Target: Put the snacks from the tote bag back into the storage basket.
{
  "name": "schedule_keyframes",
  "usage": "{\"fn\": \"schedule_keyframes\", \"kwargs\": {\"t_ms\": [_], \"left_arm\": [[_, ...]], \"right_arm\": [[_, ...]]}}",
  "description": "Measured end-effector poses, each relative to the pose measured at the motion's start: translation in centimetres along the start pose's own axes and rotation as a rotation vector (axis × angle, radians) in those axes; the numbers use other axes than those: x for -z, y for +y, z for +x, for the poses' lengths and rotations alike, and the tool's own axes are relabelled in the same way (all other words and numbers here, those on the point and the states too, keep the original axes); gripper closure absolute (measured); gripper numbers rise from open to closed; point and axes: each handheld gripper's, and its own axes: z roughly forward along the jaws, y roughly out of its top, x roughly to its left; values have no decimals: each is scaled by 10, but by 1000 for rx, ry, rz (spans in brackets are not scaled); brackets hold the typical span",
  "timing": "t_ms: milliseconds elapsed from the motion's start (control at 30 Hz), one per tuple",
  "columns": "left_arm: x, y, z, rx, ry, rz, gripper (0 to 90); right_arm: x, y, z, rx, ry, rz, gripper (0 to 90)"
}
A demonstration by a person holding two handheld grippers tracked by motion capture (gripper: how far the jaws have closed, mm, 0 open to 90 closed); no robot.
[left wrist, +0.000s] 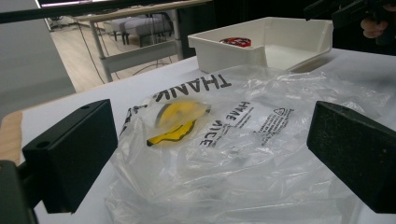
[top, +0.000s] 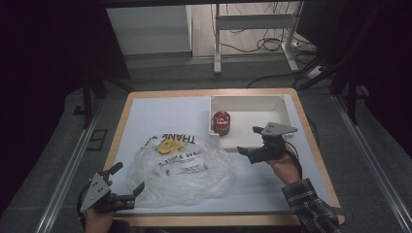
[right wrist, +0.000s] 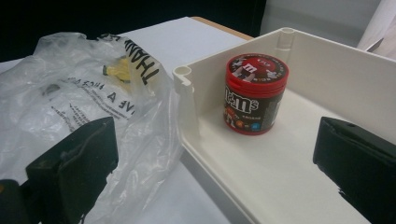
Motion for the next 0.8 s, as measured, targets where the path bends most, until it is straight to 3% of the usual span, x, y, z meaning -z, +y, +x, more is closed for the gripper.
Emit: {"fn": "schedule_keyframes", "kwargs": {"t_ms": [800], "left_arm": [[1,0,1,12,-2,-9,13]], "right_arm": [[21,-9,15,22,-9,-38,2]]}}
